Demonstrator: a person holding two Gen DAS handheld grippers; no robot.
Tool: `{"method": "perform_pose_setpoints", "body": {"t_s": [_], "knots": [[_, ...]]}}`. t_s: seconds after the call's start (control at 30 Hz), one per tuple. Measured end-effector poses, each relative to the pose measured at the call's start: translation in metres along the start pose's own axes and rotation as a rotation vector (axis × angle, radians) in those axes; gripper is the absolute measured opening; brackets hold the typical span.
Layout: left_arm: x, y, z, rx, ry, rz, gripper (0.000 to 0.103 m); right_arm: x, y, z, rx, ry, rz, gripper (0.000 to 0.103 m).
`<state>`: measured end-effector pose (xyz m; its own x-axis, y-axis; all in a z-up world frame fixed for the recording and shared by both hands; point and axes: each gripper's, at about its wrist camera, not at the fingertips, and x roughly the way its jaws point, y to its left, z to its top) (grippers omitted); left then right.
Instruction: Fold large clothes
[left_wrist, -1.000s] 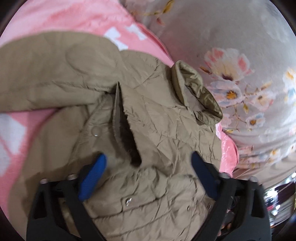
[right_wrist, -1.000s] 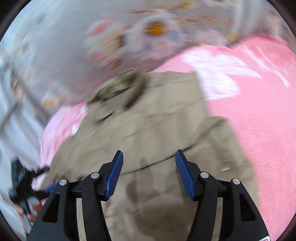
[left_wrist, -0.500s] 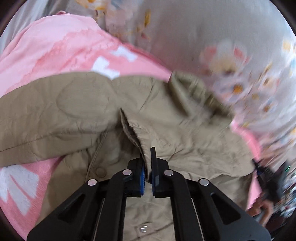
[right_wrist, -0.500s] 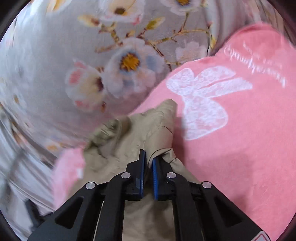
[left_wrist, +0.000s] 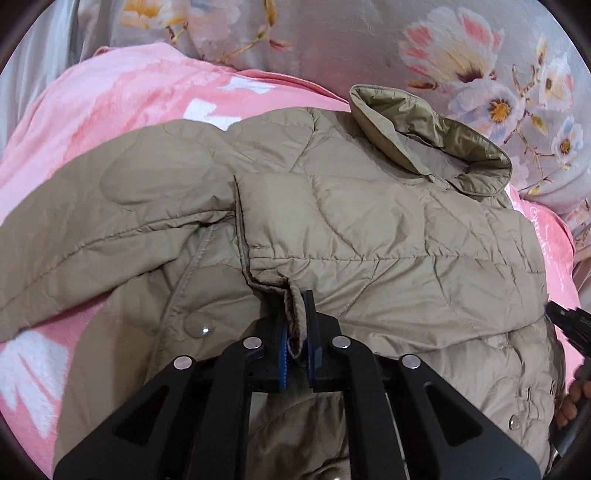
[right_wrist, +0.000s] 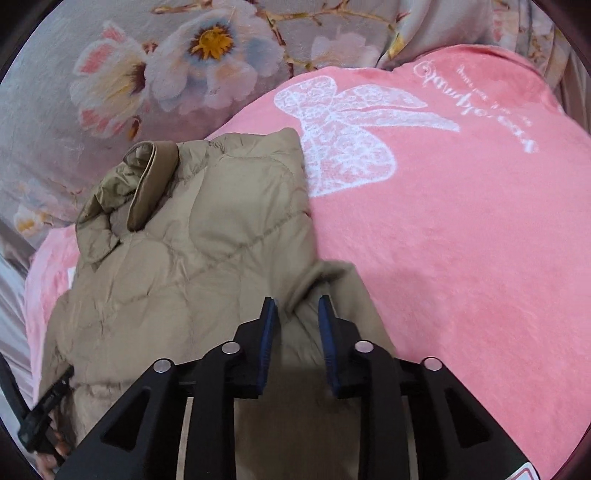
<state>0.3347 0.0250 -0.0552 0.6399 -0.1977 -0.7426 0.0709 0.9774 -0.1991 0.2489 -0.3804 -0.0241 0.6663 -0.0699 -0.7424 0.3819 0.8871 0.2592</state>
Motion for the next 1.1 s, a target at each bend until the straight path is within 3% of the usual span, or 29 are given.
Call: {"method": "perform_pose_setpoints", "body": {"t_s": [0.07,0.13,0.2,0.23,0.33,0.43,0.57,0.8,1.1], "knots": [[-0.019,0.001,-0.002,0.003,-0.027,0.052,0.02,-0.021,0.017,-0.001,-0.066,-0.059,-0.001,0.028],[-0.056,-0.005,-0.002,0.015,-0.124,0.102,0.028,-0.04,0.043,-0.005,-0.156,-0.108,0.037,0.028],[-0.088,-0.016,0.006,0.005,-0.208,0.07,0.04,-0.047,0.077,-0.01,-0.246,-0.125,0.082,0.028],[-0.096,-0.022,0.011,-0.006,-0.219,0.031,0.04,-0.046,0.097,-0.014,-0.293,-0.115,0.113,0.028],[-0.089,-0.054,0.027,0.011,-0.163,-0.07,0.04,-0.027,0.146,-0.028,-0.401,-0.087,0.143,0.028],[-0.05,-0.074,0.025,0.038,-0.072,-0.035,0.04,0.001,0.169,-0.041,-0.43,-0.021,0.154,0.024],[-0.004,-0.065,0.007,0.0,0.031,0.003,0.04,0.03,0.172,-0.059,-0.426,0.025,0.137,0.022],[-0.001,-0.063,-0.017,0.032,-0.035,0.012,0.041,0.042,0.17,-0.069,-0.416,0.004,0.136,0.022],[0.003,-0.067,-0.016,0.044,-0.052,0.021,0.044,0.044,0.168,-0.069,-0.408,-0.007,0.142,0.022]]}}
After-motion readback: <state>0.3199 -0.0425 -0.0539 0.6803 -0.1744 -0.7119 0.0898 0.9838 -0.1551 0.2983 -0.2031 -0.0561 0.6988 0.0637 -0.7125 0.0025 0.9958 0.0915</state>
